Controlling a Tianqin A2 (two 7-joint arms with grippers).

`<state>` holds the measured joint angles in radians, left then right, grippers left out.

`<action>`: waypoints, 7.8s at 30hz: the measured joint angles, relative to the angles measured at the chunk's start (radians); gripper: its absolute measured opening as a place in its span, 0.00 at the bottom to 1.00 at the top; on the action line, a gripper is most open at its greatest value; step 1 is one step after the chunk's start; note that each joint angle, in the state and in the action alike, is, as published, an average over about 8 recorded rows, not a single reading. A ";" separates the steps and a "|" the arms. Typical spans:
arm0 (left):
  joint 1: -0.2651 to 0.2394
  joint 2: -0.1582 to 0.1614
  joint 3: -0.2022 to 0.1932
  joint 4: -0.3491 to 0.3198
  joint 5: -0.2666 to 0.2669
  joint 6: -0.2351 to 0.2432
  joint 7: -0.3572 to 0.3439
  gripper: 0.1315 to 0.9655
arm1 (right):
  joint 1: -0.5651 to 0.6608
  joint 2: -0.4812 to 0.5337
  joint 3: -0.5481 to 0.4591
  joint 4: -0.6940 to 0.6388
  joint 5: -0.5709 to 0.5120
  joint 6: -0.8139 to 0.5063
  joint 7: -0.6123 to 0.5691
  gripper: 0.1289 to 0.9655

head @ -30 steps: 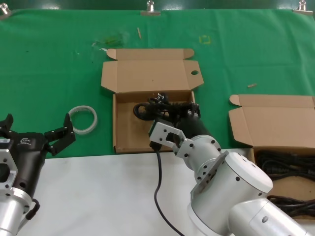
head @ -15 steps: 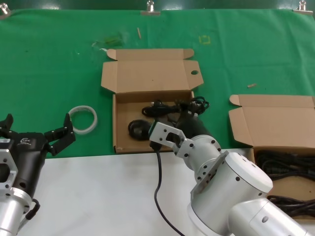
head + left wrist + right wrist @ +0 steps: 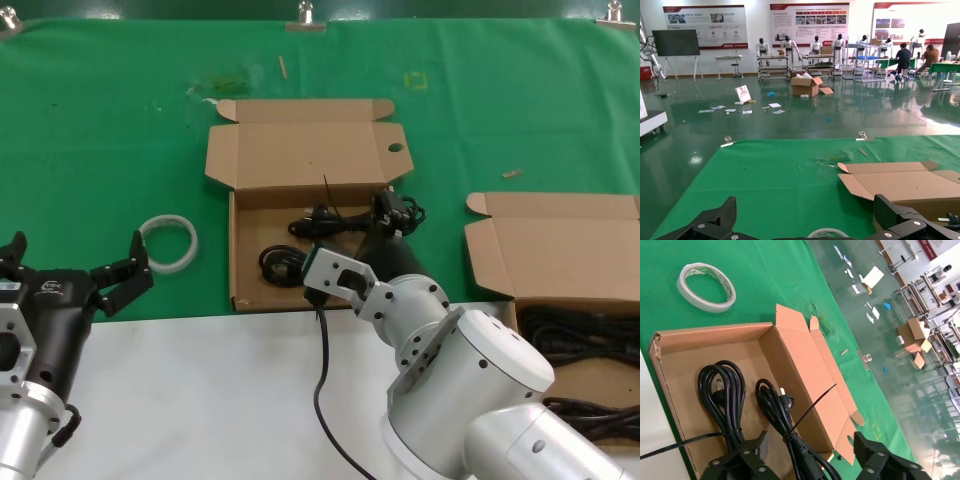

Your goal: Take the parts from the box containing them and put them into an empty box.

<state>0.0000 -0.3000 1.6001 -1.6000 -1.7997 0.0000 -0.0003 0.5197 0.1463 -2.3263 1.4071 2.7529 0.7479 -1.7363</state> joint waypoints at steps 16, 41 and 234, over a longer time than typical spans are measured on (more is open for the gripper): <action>0.000 0.000 0.000 0.000 0.000 0.000 0.000 1.00 | -0.037 0.000 0.051 0.014 -0.067 -0.052 0.121 0.78; 0.000 0.000 0.000 0.000 0.000 0.000 0.000 1.00 | -0.207 0.000 0.289 0.077 -0.379 -0.297 0.690 1.00; 0.000 0.000 0.000 0.000 0.000 0.000 0.000 1.00 | -0.502 0.000 0.702 0.186 -0.921 -0.723 1.678 1.00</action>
<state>0.0000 -0.3000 1.6000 -1.6000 -1.8000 0.0000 0.0000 0.0175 0.1463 -1.6244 1.5935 1.8320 0.0251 -0.0583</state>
